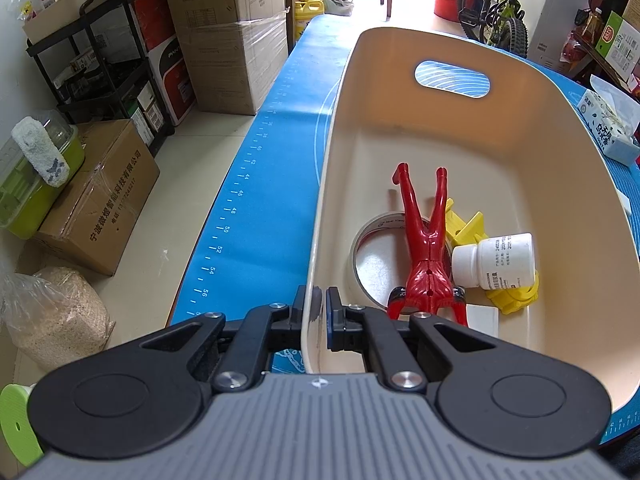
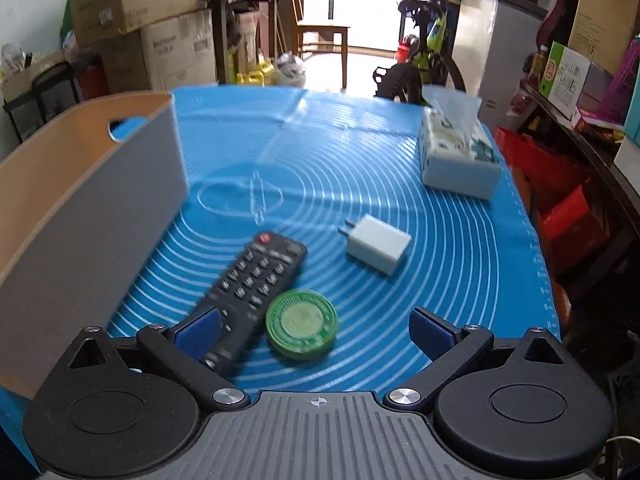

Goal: Organize rigid objects
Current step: 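Grasp the green ointment tin with the right tool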

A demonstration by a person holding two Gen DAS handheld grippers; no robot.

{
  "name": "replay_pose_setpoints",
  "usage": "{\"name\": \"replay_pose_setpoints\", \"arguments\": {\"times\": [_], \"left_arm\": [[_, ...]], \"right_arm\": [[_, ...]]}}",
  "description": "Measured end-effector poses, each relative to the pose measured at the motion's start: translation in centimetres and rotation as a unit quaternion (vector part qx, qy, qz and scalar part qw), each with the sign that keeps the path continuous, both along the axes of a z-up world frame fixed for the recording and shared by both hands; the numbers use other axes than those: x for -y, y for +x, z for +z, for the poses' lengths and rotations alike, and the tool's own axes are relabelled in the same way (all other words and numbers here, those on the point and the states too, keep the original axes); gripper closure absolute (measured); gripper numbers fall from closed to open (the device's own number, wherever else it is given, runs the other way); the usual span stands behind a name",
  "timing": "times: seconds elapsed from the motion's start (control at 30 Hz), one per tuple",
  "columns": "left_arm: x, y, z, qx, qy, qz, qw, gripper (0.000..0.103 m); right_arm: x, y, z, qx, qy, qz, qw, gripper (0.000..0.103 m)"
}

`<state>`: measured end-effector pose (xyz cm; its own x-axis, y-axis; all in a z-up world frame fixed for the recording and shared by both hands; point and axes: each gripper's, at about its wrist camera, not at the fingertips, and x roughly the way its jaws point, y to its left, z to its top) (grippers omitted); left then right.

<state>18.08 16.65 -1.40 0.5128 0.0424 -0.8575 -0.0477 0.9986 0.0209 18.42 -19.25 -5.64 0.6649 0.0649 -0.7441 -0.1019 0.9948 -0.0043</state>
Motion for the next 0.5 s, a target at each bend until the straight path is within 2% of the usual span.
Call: {"name": "replay_pose_setpoints", "arguments": {"times": [0.27,0.5], "left_arm": [[0.0,-0.1,0.0,0.001,0.003,0.000,1.0000,0.094],[0.1,-0.2,-0.1,0.001,0.006,-0.001,1.0000,0.094]], "right_arm": [[0.4,1.0,-2.8,-0.030,-0.029,0.018,0.999,0.008],[0.6,2.5,-3.7,-0.010,-0.038,0.068,0.997,0.014]]}}
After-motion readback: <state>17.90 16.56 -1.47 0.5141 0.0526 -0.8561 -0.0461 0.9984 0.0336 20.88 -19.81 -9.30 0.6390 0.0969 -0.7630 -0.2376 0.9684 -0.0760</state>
